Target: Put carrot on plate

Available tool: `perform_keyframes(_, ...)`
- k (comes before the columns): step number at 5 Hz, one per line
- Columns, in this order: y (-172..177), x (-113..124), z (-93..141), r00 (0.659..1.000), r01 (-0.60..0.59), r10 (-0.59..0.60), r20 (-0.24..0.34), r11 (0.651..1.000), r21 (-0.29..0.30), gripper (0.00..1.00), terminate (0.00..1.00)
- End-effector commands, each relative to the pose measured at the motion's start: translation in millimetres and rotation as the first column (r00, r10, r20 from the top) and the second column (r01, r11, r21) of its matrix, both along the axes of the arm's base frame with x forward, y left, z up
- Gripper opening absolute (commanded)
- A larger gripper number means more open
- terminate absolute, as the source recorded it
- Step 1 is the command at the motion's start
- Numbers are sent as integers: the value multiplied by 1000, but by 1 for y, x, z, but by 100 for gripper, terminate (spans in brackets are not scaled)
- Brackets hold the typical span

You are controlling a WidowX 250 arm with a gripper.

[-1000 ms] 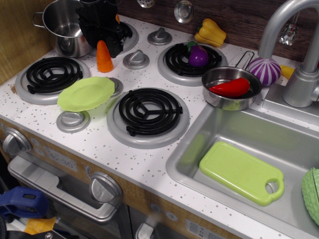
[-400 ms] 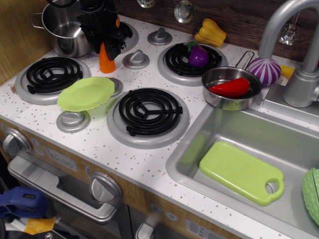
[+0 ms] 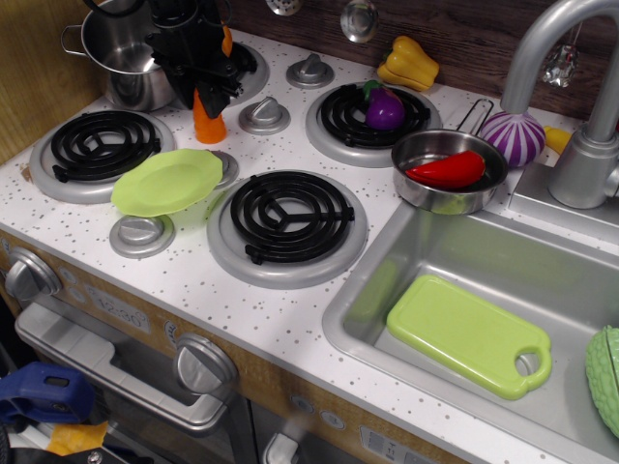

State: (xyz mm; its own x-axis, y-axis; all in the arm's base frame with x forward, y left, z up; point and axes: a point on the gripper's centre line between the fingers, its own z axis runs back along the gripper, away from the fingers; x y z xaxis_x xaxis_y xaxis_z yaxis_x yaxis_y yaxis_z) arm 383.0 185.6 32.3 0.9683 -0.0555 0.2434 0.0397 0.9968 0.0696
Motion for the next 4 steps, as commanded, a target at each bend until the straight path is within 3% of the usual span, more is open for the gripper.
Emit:
perform_keyframes(1, -12, 2, 67, 999, -31, 31, 8, 998, 58, 0, 0)
perform_keyframes(2, -18, -8, 86, 998, -63, 66, -23, 994, 89, 0, 0)
perform_keyframes(4, -23, -42, 90, 990, -127, 131, -50, 988, 84, 0, 0)
